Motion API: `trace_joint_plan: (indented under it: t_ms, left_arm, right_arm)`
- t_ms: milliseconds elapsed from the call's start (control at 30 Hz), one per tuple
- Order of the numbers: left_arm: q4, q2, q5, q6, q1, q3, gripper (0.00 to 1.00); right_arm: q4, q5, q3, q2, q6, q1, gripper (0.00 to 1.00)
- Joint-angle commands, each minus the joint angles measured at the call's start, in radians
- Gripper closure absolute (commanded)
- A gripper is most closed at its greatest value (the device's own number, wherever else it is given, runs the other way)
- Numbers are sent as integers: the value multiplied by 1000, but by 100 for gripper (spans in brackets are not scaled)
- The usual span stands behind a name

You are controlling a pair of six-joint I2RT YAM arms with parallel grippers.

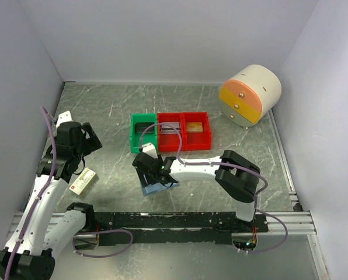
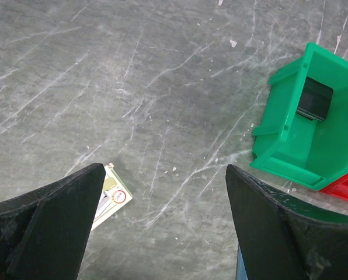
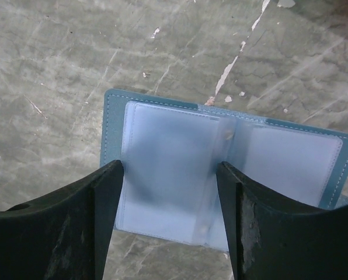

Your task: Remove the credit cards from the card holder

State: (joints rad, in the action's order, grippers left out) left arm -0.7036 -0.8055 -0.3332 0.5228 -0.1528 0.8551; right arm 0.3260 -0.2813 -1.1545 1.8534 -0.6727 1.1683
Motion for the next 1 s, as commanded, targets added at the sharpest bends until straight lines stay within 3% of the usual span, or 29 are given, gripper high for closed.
trace_joint_plan:
  t_ms: [0, 133, 267, 600, 800, 967]
  left_arm:
    - [6, 4, 5, -11, 10, -1, 3]
    - [6, 1, 10, -14, 10, -2, 4]
    - [6, -1, 10, -14, 10, -1, 4]
    - [7, -4, 16, -18, 10, -2, 4]
    - [10, -6, 25, -20, 10, -4, 5]
    - [12, -8, 28, -21, 10, -4, 5]
  right_arm:
    - [45, -49, -34, 55, -42, 23, 34]
    - [66, -66, -30, 92, -55, 25, 36]
    - [55, -62, -12, 94, -66, 25, 48]
    - [-112, 32, 94, 3, -47, -6, 63]
    - [-106, 60, 93, 5, -15, -13, 38]
    - [-57, 59, 59, 46, 13, -3, 29]
